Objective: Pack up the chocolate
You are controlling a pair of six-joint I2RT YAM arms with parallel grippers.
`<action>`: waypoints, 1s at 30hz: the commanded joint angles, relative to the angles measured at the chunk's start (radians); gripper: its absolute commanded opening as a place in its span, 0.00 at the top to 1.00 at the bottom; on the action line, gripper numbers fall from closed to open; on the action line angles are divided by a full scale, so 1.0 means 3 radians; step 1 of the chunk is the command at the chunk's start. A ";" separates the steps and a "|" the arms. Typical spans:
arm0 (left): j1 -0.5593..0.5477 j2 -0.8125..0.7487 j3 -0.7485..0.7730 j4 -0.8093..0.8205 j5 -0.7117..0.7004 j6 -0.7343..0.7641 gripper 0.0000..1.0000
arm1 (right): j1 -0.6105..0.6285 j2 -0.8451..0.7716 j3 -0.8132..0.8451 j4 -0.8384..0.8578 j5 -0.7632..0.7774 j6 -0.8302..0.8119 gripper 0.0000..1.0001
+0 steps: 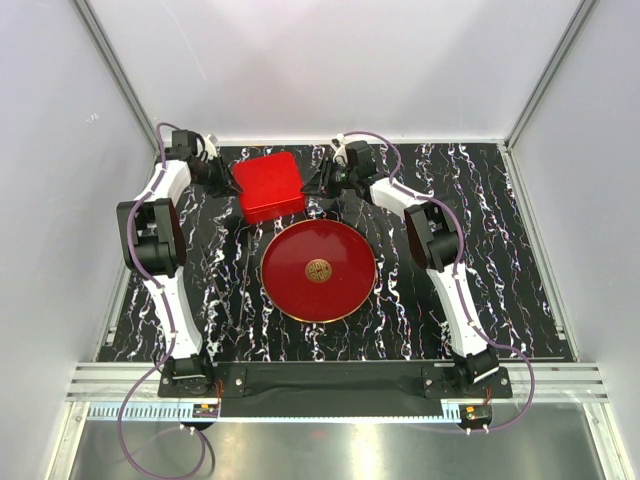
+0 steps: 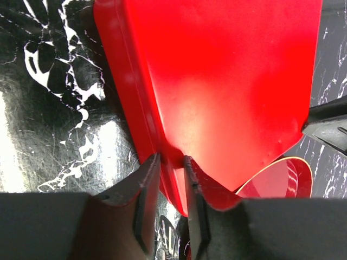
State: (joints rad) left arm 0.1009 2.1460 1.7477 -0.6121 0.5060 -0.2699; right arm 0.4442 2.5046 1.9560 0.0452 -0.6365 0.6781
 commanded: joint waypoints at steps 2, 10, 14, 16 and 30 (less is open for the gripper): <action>-0.0030 -0.0173 0.0197 -0.0169 -0.0158 -0.0067 0.65 | 0.0074 -0.0152 -0.0082 -0.0028 0.0127 -0.0062 0.68; -0.0029 -0.0327 0.0454 0.0126 0.0290 -0.0429 0.65 | 0.0135 -0.0157 -0.0128 0.0008 0.0138 -0.0021 0.69; -0.0101 -0.0297 0.0163 0.0363 0.0328 -0.0522 0.83 | 0.0186 -0.0152 -0.0190 0.0120 0.0199 0.0142 0.69; -0.0096 -0.0266 -0.0001 0.0455 0.0201 -0.0553 0.87 | 0.0191 -0.0147 -0.0220 0.0156 0.0199 0.0179 0.69; 0.0149 -0.0225 -0.0350 0.0460 -0.0363 -0.0752 0.89 | 0.0212 -0.0086 -0.0175 0.0161 0.0128 0.0209 0.69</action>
State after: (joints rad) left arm 0.1112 2.0975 1.6272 -0.4538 0.4812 -0.4919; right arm 0.4812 2.4935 1.9079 0.1249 -0.6022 0.7528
